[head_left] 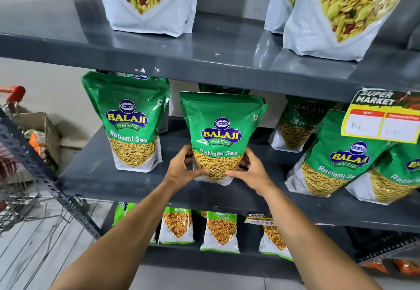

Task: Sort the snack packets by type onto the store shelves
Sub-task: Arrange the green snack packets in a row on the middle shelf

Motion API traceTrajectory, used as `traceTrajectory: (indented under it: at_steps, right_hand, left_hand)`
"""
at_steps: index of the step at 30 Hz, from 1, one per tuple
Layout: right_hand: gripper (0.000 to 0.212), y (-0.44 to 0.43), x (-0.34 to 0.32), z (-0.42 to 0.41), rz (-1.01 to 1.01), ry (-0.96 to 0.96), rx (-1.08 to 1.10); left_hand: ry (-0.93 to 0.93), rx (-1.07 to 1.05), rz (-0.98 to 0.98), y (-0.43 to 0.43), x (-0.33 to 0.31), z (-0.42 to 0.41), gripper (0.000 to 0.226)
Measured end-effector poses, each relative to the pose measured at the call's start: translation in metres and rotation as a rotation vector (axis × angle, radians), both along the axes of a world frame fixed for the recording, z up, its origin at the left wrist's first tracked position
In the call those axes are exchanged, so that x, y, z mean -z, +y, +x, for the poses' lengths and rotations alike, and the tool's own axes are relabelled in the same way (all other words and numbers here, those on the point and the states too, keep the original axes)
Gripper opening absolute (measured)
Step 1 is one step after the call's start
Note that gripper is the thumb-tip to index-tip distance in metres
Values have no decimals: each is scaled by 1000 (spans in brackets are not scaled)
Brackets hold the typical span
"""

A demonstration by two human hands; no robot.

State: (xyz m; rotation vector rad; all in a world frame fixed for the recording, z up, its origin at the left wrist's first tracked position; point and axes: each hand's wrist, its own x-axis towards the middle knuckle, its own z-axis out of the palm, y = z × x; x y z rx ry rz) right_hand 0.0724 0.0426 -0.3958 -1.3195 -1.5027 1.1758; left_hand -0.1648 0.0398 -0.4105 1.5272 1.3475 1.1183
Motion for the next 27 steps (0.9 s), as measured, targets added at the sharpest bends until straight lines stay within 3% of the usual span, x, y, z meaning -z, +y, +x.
traceTrajectory:
  at_steps: [19,23,27]
  right_hand:
    - [79,2,-1,1,-37,53,-4]
    - [69,-9,0,6,8,41,39]
    - [28,-42,13,24,181,57,451]
  left_hand:
    - [31,-1,3,4,4,4,76]
    - [-90,-179,-1,-10,0,11,72]
    - [-46,-477,108,-41,2,30,49]
